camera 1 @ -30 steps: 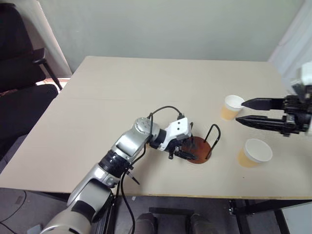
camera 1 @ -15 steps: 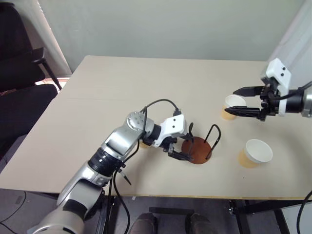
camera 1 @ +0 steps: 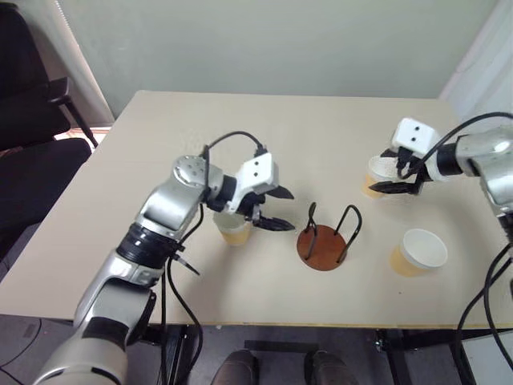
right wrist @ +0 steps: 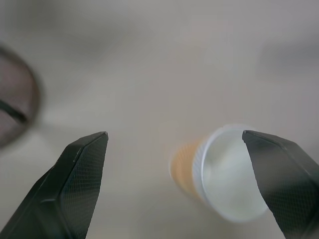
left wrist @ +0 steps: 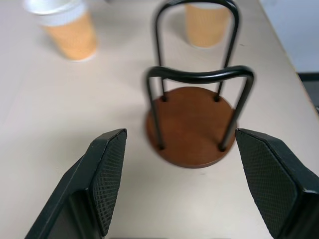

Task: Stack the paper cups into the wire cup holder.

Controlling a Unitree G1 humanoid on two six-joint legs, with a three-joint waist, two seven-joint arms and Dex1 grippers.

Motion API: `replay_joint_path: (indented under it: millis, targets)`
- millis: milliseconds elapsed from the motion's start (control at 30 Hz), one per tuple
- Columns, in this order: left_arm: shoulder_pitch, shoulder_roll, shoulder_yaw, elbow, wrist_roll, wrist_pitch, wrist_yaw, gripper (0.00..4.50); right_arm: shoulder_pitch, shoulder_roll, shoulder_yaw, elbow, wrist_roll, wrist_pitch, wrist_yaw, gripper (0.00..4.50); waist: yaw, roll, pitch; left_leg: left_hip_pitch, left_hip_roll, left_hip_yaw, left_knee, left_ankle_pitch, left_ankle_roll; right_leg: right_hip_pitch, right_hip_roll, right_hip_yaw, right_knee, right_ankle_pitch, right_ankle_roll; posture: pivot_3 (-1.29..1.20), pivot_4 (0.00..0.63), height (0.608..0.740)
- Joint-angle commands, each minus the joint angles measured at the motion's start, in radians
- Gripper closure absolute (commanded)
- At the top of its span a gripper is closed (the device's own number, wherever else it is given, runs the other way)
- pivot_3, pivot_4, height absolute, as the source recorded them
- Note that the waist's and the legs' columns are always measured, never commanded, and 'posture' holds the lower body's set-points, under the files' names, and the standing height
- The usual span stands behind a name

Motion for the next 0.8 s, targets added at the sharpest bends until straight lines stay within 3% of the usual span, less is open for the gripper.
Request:
replay_joint_path:
  millis: [33, 267, 300, 433, 700, 733, 800]
  targets:
    - [-0.032, 0.001, 0.057, -0.022, -0.038, 0.035, 0.019, 0.77, -0.057, 0.017, 0.025, 0.119, -0.103, -0.096, 0.019, 0.01, 0.000, 0.000, 0.000, -0.001, 0.000, 0.000, 0.000, 0.000, 0.000, -0.001, 0.000, 0.000, 0.000, 0.000, 0.000, 0.00, 0.150, 0.740]
    - [-0.010, 0.011, 0.065, -0.064, -0.048, 0.066, 0.038, 0.77, -0.143, 0.114, 0.041, 0.358, -0.227, -0.217, -0.001, 0.01, -0.002, 0.000, 0.000, -0.004, 0.000, 0.000, -0.004, 0.000, -0.003, -0.006, 0.000, 0.000, 0.000, 0.000, 0.000, 0.00, 0.150, 0.740]
    - [-0.008, 0.012, 0.064, -0.070, -0.050, 0.070, 0.042, 0.77, -0.153, 0.127, 0.041, 0.384, -0.239, -0.230, -0.004, 0.18, -0.002, 0.000, 0.000, -0.004, 0.000, 0.000, -0.005, 0.000, -0.003, -0.007, 0.000, 0.000, 0.000, 0.000, 0.000, 0.00, 0.150, 0.740]
    - [-0.001, 0.017, 0.063, -0.082, -0.056, 0.076, 0.051, 0.77, -0.184, 0.163, 0.034, 0.460, -0.277, -0.280, -0.015, 1.27, -0.001, 0.000, 0.000, -0.004, 0.000, 0.000, -0.008, 0.001, -0.005, -0.007, 0.000, 0.000, 0.000, 0.000, -0.001, 0.00, 0.150, 0.740]
    - [0.009, 0.021, 0.057, -0.091, -0.057, 0.075, 0.052, 0.77, -0.177, 0.157, 0.013, 0.482, -0.310, -0.327, 0.006, 4.26, 0.000, 0.000, 0.000, -0.006, 0.000, 0.000, -0.008, 0.001, -0.005, -0.007, 0.000, -0.001, 0.000, 0.000, -0.001, 0.00, 0.150, 0.740]
    - [0.009, 0.022, 0.056, -0.092, -0.059, 0.076, 0.050, 0.77, -0.173, 0.151, 0.010, 0.476, -0.310, -0.328, 0.013, 4.47, 0.000, 0.000, 0.000, -0.006, 0.000, 0.000, -0.008, 0.001, -0.006, -0.007, 0.000, -0.001, 0.000, 0.000, -0.001, 0.00, 0.150, 0.740]
    - [0.013, 0.024, 0.054, -0.096, -0.062, 0.074, 0.043, 0.77, -0.168, 0.135, 0.005, 0.461, -0.312, -0.332, 0.025, 4.47, 0.001, 0.000, 0.000, -0.006, 0.000, 0.000, -0.008, 0.001, -0.006, -0.007, 0.000, -0.001, 0.000, 0.000, -0.001, 0.00, 0.150, 0.740]
